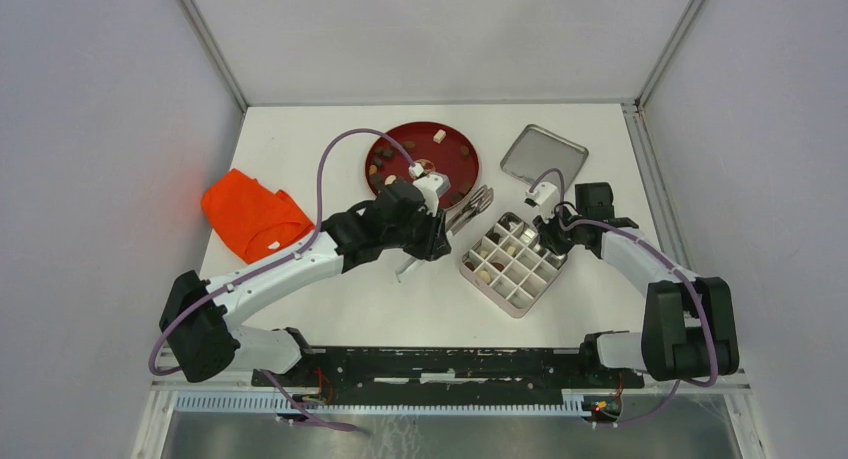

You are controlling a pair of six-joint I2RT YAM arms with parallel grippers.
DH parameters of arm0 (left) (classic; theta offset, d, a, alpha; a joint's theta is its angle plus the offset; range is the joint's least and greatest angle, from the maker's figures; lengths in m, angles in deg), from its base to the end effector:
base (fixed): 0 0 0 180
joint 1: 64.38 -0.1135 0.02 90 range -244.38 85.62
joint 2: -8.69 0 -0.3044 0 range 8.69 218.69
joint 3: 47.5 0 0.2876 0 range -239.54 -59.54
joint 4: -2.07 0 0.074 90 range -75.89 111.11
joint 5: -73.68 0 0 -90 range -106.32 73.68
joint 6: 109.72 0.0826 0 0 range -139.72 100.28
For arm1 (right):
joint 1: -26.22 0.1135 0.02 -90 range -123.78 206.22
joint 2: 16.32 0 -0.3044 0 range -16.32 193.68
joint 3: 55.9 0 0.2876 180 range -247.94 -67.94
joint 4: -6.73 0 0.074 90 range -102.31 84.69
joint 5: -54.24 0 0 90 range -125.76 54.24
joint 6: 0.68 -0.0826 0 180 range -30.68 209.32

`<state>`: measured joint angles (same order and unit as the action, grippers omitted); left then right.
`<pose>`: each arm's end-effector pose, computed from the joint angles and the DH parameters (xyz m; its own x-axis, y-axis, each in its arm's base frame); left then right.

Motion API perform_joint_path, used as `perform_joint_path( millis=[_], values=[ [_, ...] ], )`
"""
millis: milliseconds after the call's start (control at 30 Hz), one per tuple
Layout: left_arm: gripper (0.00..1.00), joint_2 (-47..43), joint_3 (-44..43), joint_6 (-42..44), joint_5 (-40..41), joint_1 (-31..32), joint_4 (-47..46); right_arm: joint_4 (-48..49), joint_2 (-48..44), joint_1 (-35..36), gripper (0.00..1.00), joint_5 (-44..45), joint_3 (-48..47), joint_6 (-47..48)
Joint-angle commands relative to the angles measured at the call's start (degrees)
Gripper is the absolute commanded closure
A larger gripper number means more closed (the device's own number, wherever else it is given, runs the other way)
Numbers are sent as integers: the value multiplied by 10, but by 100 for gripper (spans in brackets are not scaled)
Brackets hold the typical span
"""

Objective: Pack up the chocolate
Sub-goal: Pick up the fake chocolate from the plate.

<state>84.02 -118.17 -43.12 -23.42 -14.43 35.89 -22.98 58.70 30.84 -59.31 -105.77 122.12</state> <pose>0.2185 -0.2758 0.2876 -0.6939 0.2130 -0.6879 0.5953 0.7072 -0.3815 0.2842 0.0561 0.1629 -0.5210 -0.5403 -0.6608 -0.6963 0.7168 -0.0372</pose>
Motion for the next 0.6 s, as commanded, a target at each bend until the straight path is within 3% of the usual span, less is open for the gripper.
perform_joint_path(
  millis=[0,267,567],
  values=[
    [66,-15,2,-11,82,-2,11,-3,14,-7,69,-10,-27,-13],
    [67,0,-18,14,115,-26,42,-20,-26,-33,32,-38,-46,-10],
    [67,51,-67,43,74,-132,48,-63,-56,-36,29,-105,-130,-37]
  ],
)
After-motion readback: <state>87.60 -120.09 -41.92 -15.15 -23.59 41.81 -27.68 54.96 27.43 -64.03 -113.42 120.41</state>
